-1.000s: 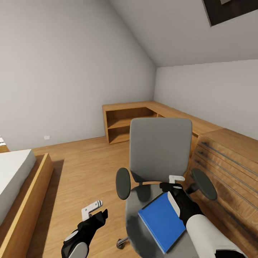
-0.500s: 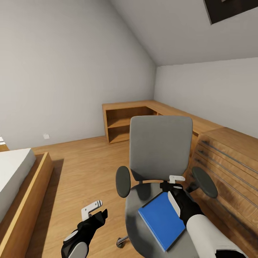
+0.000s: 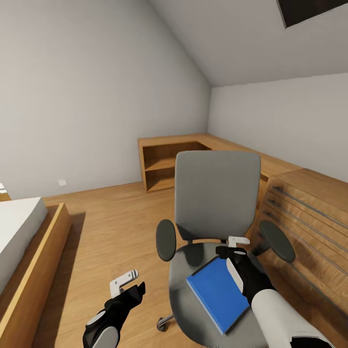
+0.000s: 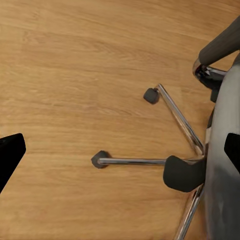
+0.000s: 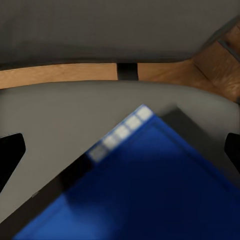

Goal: In the bedroom, organize the workspace by keeping the computer under the desk, ensuring the monitor is on the desk, placing the keyboard on the desk next to the monitor, placing the mouse on the desk next to the keyboard, moving the folder from the swivel chair onto the desk next to the mouse, stacking the notebook on top of the folder with the pen on top of the notebook, and positioning the swivel chair next to the desk.

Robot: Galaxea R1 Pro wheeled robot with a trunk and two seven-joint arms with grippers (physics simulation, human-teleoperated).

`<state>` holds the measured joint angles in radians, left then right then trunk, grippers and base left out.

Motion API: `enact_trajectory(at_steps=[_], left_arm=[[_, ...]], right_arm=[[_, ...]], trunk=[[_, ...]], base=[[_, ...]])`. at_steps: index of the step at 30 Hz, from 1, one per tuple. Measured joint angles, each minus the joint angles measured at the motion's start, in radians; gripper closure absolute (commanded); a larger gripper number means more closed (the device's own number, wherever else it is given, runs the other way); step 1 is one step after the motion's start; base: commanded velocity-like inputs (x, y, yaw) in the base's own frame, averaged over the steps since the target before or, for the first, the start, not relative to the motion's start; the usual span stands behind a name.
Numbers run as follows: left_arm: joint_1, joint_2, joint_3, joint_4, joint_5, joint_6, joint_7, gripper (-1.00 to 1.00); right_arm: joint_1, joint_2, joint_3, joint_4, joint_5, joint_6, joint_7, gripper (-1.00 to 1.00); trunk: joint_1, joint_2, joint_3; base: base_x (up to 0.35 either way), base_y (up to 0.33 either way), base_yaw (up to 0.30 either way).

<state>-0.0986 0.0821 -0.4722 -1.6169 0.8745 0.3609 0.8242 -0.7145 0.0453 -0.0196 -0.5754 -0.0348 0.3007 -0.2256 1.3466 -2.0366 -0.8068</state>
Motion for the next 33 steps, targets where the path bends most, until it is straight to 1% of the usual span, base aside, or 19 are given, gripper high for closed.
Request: enact_trajectory(at_steps=[8,20,25,33], left_arm=[[0.0,0.0,0.0,0.0,0.0,0.0,0.0,-1.0],[0.0,0.0,0.0,0.0,0.0,0.0,0.0,-1.0],[0.0,0.0,-0.002,0.0,0.0,0.0,0.0,-1.0],[0.0,0.0,-0.002,0.0,0.0,0.0,0.0,-1.0]], right_arm=[[0.0,0.0,0.0,0.0,0.0,0.0,0.0,-1.0],[0.0,0.0,0.0,0.0,0.0,0.0,0.0,-1.0],[-0.001,0.0,0.002,-0.007,0.01,0.001,-0.001,-1.0],[-0.001,0.0,0.002,-0.007,0.01,0.001,-0.001,-1.0]], trunk=[[0.031,-0.056,-0.025],[0.031,-0.056,-0.025],[0.05,-0.091,-0.041],[0.05,-0.091,-0.041]], base=[[0.0,0.0,0.0],[0.0,0.0,0.0],[0.0,0.0,0.0],[0.0,0.0,0.0]])
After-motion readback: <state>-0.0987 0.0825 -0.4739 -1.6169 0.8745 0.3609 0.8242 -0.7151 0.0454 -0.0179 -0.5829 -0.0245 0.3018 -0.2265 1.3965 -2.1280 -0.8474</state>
